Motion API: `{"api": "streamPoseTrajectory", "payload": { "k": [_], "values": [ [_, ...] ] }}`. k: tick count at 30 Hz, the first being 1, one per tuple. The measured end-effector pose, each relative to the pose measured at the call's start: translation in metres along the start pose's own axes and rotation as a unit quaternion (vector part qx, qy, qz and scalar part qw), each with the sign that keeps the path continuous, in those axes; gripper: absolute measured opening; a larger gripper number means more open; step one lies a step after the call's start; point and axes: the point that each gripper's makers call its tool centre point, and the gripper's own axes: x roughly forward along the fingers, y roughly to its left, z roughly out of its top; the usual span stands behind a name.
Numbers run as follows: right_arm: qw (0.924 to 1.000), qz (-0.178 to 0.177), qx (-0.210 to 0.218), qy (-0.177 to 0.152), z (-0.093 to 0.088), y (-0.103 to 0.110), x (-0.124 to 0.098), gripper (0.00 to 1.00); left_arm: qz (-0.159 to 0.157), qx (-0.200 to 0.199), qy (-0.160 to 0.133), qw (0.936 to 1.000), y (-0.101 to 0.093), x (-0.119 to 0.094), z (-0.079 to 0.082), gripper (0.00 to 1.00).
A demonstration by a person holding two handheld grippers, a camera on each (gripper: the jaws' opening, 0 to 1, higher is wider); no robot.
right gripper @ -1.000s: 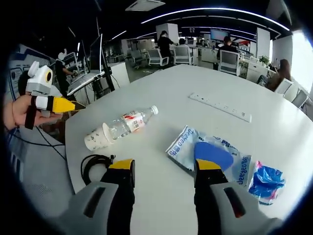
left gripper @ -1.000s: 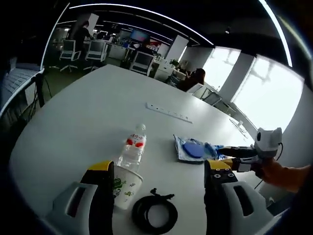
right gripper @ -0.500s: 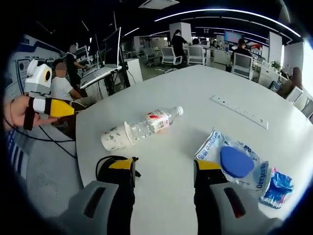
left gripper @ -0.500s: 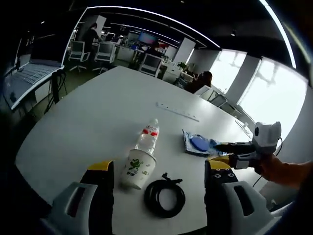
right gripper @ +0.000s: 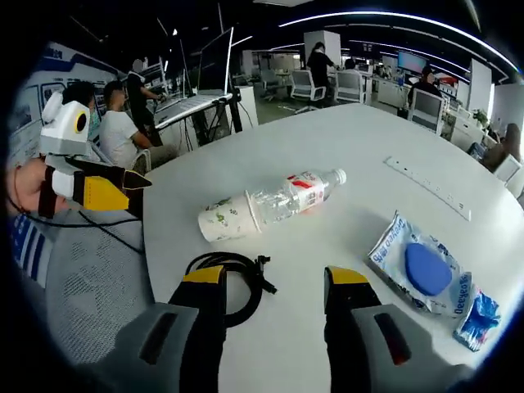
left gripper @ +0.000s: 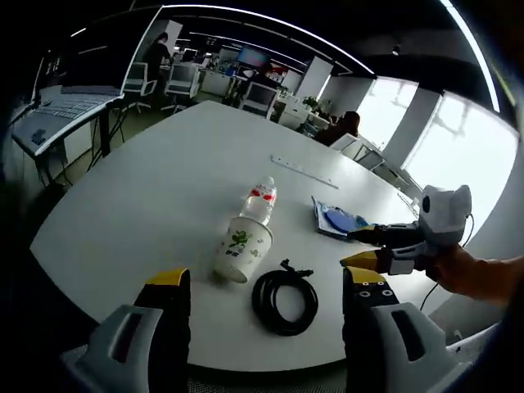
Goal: Arrange the tabletop items into an orderly group along one side of the table until the central work area is clear of visible clutter.
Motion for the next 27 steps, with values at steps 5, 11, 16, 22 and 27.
{"api": "streamPoseTrajectory", "payload": {
  "k": [5,11,16,22,27],
  "values": [
    [0.9999,0.005,-0.001,0.012,-0.011,0.004,0.005,0.46,0.001,0.006,0.017,0.9998,-0.003,0.004,-0.011,0.77],
    [0.9996,0.008,0.002,0.029,-0.025,0.002,0.009,0.45,-0.001,0.003,0.033,0.9995,-0.014,0.013,-0.021,0.77],
    [0.9992,0.008,0.003,0.039,-0.034,0.002,0.013,0.44,-0.001,0.005,0.044,0.999,-0.012,0.024,-0.029,0.77],
    [0.9983,0.009,0.004,0.057,-0.045,0.007,0.021,0.42,0.0,0.004,0.065,0.9979,-0.011,0.035,-0.045,0.75],
    [0.9977,0.013,0.008,0.067,-0.052,0.012,0.028,0.4,-0.006,0.009,0.083,0.9965,-0.011,0.047,-0.056,0.73]
  ]
}}
